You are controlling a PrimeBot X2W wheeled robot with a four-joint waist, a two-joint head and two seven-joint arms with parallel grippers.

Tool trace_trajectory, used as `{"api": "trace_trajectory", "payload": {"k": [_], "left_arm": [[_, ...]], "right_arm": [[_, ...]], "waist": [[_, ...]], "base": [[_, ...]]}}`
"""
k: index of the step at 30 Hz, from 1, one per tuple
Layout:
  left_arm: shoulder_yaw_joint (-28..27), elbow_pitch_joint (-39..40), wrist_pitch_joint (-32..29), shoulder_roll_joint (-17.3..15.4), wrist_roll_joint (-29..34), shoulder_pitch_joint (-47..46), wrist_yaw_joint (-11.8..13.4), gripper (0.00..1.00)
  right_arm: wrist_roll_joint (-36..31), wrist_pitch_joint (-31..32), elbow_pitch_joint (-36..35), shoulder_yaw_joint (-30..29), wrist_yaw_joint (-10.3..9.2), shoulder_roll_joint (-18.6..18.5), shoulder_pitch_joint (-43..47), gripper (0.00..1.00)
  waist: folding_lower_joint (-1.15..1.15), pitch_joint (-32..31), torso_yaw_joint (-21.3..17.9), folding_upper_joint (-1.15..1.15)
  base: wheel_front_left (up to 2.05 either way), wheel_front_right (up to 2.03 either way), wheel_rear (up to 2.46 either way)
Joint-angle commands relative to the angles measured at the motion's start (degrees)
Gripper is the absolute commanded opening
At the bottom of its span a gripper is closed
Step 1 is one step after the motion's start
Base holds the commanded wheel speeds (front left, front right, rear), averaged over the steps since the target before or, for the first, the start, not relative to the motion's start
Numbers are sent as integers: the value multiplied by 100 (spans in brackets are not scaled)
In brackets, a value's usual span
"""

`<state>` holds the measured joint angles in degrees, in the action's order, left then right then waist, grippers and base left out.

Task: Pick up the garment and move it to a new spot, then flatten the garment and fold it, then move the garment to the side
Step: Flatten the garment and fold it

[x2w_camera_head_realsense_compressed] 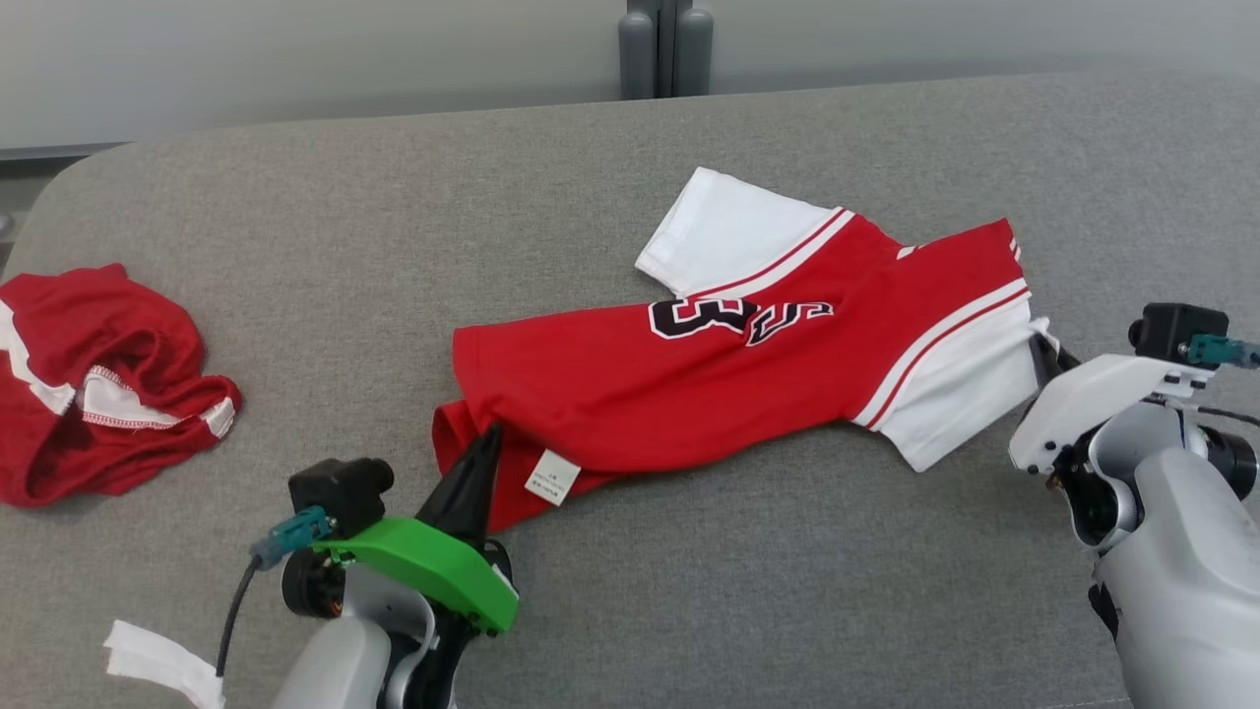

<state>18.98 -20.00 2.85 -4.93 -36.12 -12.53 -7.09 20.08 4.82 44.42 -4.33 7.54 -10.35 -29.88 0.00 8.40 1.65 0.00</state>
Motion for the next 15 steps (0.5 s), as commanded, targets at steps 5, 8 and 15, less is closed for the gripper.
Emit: {"api": "trace_trajectory", "payload": {"k": [5,8,15], "left_arm": [[-21,777,-142,-193,-564,-385,-35,0],[70,1274,-426,-433,-899,-708,-38,0],[-22,1973,-1016,-995,-1519,-1609,-40,0]], "right_arm": [[800,-1,-1289,-49,-9,53,147,0],[1108,112,-2192,-26,-9,0,163,0],[1536,481,-3905,-53,-6,188,-268,0]], "waist": [[0,-116,-99,0],[0,-157,-194,0],[0,-81,-516,0]], "base": [[0,0,0],[0,0,0],[0,0,0]]}}
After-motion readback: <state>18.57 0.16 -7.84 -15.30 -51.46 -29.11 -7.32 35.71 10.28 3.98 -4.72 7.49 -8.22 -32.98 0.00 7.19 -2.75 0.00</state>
